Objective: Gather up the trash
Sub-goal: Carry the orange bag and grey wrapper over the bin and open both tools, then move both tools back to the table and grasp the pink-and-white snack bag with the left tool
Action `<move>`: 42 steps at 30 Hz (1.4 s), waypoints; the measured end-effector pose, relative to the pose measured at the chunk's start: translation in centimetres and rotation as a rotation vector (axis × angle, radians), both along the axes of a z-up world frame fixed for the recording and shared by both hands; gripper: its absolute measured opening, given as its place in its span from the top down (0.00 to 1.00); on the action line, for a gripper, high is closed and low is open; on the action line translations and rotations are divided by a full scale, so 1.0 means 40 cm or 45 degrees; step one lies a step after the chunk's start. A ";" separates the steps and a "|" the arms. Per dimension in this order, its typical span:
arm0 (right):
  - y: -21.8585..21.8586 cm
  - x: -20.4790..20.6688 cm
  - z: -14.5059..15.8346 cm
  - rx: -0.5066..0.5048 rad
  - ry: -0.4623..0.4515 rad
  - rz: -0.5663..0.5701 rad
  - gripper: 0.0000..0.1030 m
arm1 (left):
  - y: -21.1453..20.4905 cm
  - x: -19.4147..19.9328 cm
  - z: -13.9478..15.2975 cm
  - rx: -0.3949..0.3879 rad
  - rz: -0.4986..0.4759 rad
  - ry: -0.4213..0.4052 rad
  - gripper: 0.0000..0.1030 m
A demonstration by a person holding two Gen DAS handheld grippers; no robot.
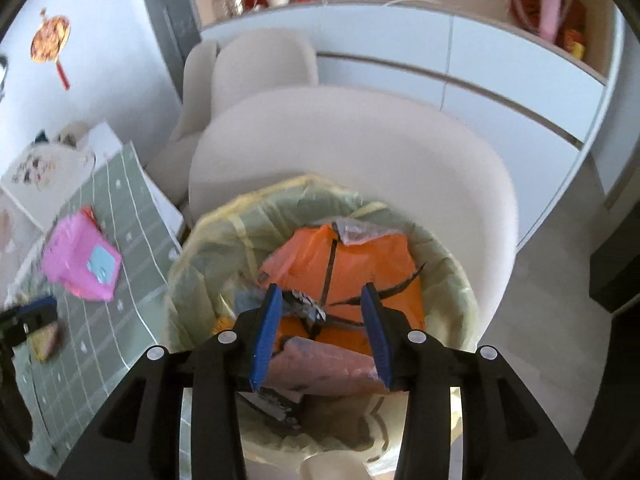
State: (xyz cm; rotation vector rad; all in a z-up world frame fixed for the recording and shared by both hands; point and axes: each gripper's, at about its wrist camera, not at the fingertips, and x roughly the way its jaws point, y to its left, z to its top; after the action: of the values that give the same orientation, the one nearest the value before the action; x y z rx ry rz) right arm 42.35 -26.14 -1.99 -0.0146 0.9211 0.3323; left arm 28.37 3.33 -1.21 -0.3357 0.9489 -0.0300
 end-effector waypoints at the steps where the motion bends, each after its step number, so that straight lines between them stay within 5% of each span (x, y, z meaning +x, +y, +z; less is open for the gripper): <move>1: -0.008 -0.007 0.015 0.029 -0.025 -0.019 0.56 | 0.017 -0.018 0.001 0.004 0.014 -0.003 0.52; 5: 0.014 -0.040 0.068 0.115 -0.084 0.012 0.51 | 0.100 -0.098 0.008 0.008 0.082 -0.040 0.51; 13: 0.213 -0.144 0.092 0.072 -0.105 0.186 0.51 | 0.274 -0.233 0.010 0.078 0.220 -0.082 0.51; 21: 0.451 -0.262 0.074 0.053 -0.126 0.344 0.51 | 0.588 -0.318 0.095 0.152 0.301 -0.280 0.50; 31: 0.671 -0.366 -0.016 -0.111 -0.082 0.421 0.51 | 0.942 -0.196 -0.103 -0.069 0.312 -0.005 0.47; 40: 0.703 -0.390 -0.047 -0.190 -0.027 0.366 0.51 | 0.959 -0.045 -0.181 0.091 0.126 0.075 0.48; 42: 0.700 -0.394 -0.054 -0.197 -0.017 0.341 0.51 | 0.943 -0.020 -0.181 0.135 0.093 0.077 0.61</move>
State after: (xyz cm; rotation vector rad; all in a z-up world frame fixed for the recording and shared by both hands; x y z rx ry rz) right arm 26.59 1.87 -4.15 -0.2841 0.9308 0.5081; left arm 27.58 41.05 -8.45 -0.2745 0.9937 0.0976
